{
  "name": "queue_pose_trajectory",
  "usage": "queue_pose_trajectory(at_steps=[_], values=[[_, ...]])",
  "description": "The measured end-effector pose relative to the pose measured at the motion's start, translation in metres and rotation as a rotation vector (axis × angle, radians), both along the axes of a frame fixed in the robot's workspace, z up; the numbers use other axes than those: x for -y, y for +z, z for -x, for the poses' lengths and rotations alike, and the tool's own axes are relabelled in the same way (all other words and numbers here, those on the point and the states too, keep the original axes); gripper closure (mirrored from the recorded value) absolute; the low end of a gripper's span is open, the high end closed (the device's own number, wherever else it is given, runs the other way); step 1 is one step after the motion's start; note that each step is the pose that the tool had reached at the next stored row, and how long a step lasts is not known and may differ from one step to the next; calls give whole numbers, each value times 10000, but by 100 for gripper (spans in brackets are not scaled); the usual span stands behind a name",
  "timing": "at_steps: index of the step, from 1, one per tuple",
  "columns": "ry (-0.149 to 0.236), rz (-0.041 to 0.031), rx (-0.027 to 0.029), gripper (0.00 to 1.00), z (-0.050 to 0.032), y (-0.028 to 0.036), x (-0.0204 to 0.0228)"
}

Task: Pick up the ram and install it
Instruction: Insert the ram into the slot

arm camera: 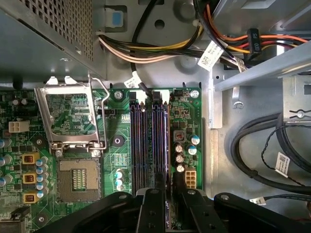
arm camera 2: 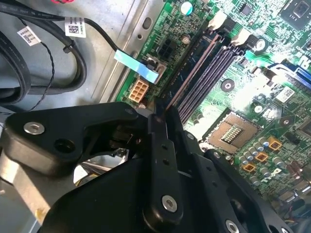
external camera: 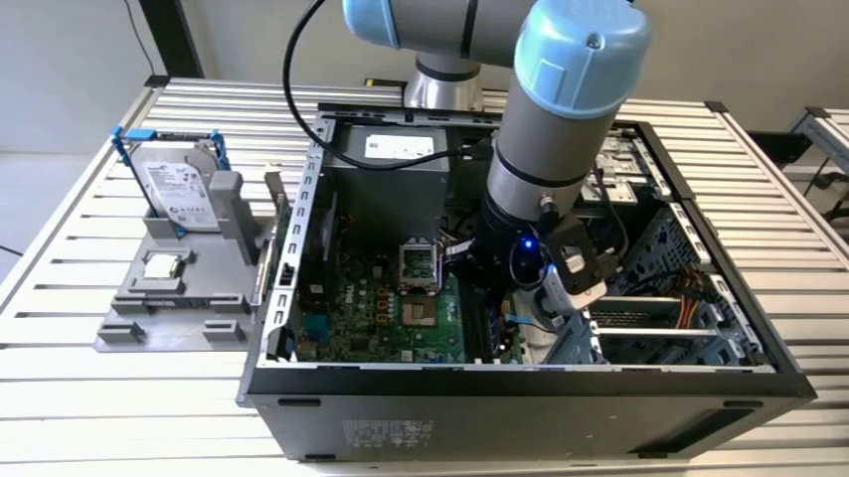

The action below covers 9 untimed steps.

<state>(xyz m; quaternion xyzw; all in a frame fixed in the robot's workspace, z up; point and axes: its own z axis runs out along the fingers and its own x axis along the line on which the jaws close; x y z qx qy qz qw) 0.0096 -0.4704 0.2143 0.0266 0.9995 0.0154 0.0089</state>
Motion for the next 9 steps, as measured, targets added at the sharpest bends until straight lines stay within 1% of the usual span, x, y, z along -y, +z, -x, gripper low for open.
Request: queue_pose_trajectory(at_steps=[3, 5, 7, 9], values=[[0, 4, 0, 0, 0, 41, 0], [0, 6, 0, 0, 0, 89, 0], [0, 10, 0, 0, 0, 155, 0], [-1, 13, -1, 0, 0, 246, 0]])
